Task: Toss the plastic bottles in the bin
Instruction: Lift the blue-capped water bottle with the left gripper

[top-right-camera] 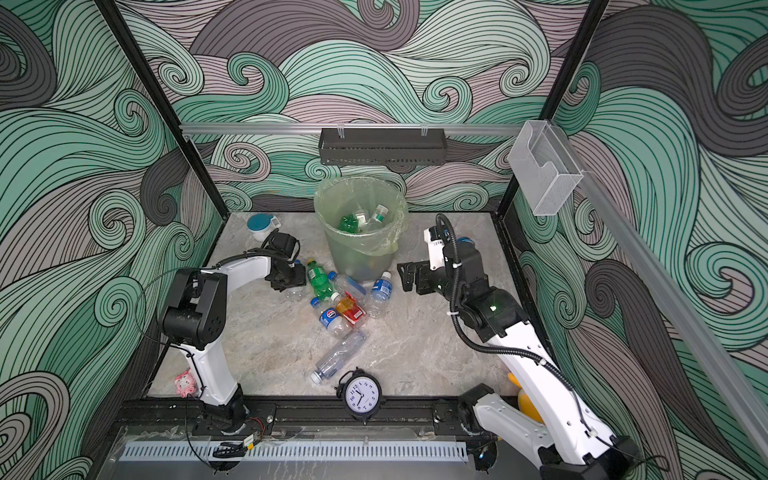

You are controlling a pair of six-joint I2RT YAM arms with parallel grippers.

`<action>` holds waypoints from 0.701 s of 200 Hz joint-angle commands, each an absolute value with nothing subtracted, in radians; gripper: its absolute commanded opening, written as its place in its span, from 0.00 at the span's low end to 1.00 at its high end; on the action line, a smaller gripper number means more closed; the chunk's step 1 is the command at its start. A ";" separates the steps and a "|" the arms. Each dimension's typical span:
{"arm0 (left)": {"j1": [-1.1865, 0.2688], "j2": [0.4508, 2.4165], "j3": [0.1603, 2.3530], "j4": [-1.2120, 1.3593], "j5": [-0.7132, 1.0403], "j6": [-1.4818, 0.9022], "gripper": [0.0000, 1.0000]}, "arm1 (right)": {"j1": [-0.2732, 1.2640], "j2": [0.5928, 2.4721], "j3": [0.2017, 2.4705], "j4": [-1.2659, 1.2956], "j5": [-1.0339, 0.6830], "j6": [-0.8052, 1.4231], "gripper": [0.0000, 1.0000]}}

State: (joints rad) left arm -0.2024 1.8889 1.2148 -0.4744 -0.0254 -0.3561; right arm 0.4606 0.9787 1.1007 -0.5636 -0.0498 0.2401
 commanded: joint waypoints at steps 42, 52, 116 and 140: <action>-0.192 1.812 1.184 -0.499 -0.027 -0.360 0.54 | 0.457 0.971 1.077 -0.544 -0.043 0.255 1.00; -0.192 1.784 1.174 -0.504 -0.029 -0.363 0.55 | 0.457 0.974 1.076 -0.542 -0.044 0.255 1.00; -0.191 1.544 1.112 -0.554 -0.058 -0.386 0.54 | 0.457 0.986 1.061 -0.529 -0.045 0.260 1.00; -0.190 1.409 1.072 -0.569 -0.055 -0.370 0.54 | 0.457 0.988 1.054 -0.530 -0.021 0.262 1.00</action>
